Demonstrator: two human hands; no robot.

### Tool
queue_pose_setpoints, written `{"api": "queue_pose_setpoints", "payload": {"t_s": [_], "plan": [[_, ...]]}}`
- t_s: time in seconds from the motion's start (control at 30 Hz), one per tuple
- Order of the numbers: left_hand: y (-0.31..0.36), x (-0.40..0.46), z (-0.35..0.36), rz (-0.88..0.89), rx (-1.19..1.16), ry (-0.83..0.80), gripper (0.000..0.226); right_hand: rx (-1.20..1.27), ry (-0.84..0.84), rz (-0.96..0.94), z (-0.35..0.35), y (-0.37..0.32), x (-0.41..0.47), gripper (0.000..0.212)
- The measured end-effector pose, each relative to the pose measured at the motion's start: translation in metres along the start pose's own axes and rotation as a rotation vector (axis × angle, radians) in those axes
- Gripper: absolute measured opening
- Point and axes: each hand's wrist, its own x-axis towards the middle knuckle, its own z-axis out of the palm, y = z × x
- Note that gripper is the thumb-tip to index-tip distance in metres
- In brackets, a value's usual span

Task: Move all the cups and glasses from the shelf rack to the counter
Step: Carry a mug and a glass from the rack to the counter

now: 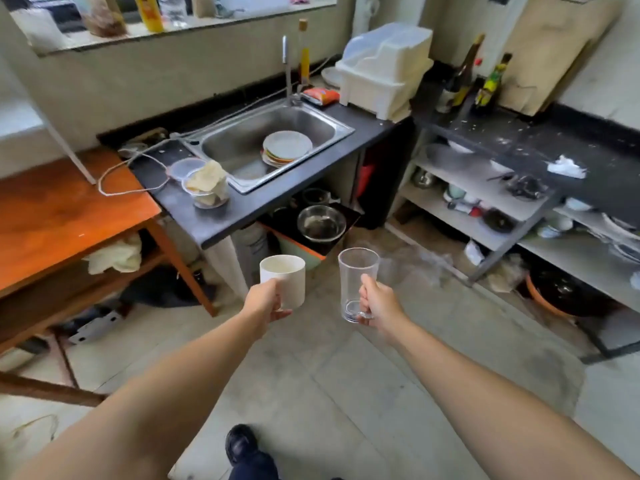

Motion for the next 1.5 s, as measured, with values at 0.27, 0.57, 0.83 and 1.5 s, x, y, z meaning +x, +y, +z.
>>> {"api": "queue_pose_setpoints", "payload": {"t_s": [0.27, 0.57, 0.83, 1.5], "plan": [[-0.025, -0.029, 0.171, -0.025, 0.185, -0.277, 0.008, 0.176, 0.263, 0.081, -0.148, 0.026, 0.003, 0.037], [-0.015, -0.015, 0.347, -0.006, 0.466, -0.569, 0.009, 0.404, 0.514, 0.133, -0.275, 0.024, 0.049, 0.036], [0.019, -0.001, 0.493, 0.037, 0.656, -0.77, 0.021, 0.558, 0.752, 0.154, -0.38, -0.006, 0.093, 0.043], [0.048, 0.011, 0.9, 0.005, 0.604, -0.853, 0.038, 0.496, 0.812, 0.113, -0.723, -0.111, 0.254, 0.037]]}}
